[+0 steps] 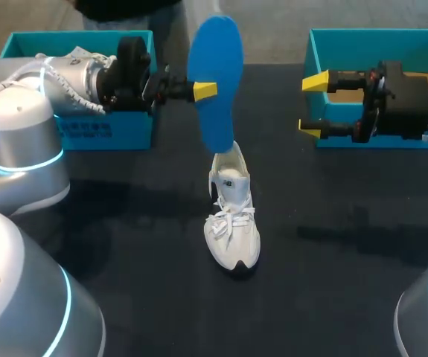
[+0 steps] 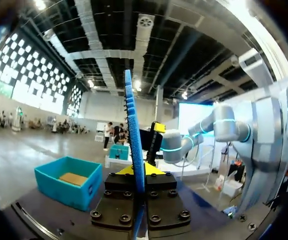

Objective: Take the shoe out of the shoebox, open the shoe tongue, remove and reinsert the insole, then place the shoe into the shoebox

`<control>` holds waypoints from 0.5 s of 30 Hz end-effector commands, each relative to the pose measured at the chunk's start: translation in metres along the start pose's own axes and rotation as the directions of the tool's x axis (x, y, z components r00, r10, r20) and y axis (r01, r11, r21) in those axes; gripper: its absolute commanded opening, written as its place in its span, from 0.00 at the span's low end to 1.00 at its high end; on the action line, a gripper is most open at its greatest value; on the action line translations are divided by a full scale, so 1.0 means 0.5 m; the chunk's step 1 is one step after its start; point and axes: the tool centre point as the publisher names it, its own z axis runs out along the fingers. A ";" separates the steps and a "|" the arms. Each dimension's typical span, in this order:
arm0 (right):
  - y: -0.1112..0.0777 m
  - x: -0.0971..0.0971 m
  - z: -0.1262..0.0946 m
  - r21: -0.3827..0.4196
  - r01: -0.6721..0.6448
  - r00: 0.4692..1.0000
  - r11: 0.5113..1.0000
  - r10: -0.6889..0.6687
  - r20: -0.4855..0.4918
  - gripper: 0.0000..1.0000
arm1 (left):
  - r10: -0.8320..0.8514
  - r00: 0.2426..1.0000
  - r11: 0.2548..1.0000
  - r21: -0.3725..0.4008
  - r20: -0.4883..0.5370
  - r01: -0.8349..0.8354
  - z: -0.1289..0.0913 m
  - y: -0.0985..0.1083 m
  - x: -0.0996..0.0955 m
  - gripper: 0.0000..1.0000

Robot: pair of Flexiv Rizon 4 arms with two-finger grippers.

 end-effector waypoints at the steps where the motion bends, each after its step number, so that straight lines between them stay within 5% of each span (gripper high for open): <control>1: -0.001 0.000 0.003 -0.002 0.000 1.000 1.000 0.000 0.001 1.00 | 0.189 0.982 0.982 -0.009 0.003 -0.189 -0.001 0.000 0.002 0.00; 10: -0.001 0.000 0.003 -0.002 0.000 1.000 1.000 0.000 0.001 1.00 | 0.429 0.903 0.901 0.074 -0.001 -0.428 -0.014 -0.003 -0.007 0.00; 15: -0.001 0.000 0.003 -0.002 0.000 1.000 1.000 0.000 0.001 1.00 | 0.615 0.788 0.788 0.034 -0.038 -0.614 -0.013 0.002 -0.007 0.00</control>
